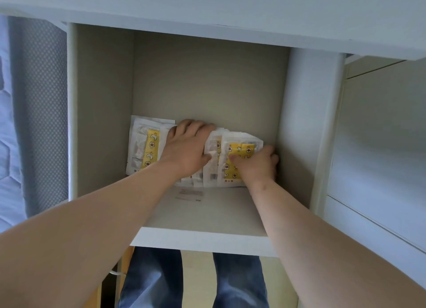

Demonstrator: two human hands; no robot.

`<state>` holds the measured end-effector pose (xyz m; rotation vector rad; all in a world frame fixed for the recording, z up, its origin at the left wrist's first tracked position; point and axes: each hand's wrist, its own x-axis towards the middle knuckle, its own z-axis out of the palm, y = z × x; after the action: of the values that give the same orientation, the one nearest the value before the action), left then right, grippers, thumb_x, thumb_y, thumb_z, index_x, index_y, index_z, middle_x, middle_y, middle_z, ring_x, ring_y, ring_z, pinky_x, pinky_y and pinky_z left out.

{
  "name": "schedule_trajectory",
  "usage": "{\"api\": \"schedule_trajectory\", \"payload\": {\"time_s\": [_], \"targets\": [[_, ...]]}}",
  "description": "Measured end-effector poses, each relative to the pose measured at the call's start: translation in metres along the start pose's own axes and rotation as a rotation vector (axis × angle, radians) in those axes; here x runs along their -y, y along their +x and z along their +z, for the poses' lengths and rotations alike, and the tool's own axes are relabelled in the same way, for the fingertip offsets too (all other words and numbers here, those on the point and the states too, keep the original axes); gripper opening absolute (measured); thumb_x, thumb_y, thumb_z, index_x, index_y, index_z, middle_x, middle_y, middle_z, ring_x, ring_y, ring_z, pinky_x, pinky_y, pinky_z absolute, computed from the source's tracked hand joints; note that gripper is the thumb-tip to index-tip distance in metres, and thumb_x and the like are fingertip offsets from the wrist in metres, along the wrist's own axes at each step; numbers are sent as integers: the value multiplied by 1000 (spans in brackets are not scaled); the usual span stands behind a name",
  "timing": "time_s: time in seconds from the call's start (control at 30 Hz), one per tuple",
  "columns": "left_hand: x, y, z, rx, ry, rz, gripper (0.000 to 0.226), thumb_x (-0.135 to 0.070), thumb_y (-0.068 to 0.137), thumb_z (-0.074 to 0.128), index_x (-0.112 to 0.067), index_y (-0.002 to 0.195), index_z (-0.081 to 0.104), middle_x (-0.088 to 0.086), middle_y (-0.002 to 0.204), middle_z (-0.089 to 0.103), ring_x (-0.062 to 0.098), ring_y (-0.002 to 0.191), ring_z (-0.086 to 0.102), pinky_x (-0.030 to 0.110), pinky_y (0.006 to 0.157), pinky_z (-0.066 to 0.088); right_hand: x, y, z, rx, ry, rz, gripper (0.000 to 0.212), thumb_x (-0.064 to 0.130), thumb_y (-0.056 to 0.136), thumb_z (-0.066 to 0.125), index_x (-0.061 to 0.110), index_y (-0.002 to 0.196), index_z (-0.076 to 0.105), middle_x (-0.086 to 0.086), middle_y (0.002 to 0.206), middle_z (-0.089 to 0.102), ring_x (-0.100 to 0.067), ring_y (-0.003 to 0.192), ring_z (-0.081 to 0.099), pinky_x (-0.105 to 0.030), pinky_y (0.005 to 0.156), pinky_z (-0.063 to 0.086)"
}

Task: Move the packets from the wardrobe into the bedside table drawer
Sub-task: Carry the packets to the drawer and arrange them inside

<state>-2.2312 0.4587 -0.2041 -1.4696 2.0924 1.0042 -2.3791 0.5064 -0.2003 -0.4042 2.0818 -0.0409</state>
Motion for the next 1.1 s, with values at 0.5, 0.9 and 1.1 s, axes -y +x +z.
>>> {"api": "schedule_trajectory", "payload": {"time_s": [0.5,0.9,1.1], "targets": [[32,-12,-7,32,178,-97,78,-49,82,61,-40,145,15,-3,150,17,24,141,5,61,110,11,6,-9,3,98,-467,-409,75,22,80,69,40,141,29,-6,140,20,-32,121,37,-37,88,45],[51,-17,-20,79,163,-84,71,-45,83,63,-45,142,24,-2,145,24,24,135,16,46,107,20,14,-20,30,142,-379,-378,78,24,79,74,37,141,30,-5,140,22,-33,123,37,-36,90,46],[43,-22,-14,55,139,-101,74,-44,85,58,-37,145,17,-3,150,18,22,142,3,55,113,7,13,-21,20,117,-454,-408,87,24,80,71,40,146,17,-3,148,15,-32,126,38,-37,90,46]]}}
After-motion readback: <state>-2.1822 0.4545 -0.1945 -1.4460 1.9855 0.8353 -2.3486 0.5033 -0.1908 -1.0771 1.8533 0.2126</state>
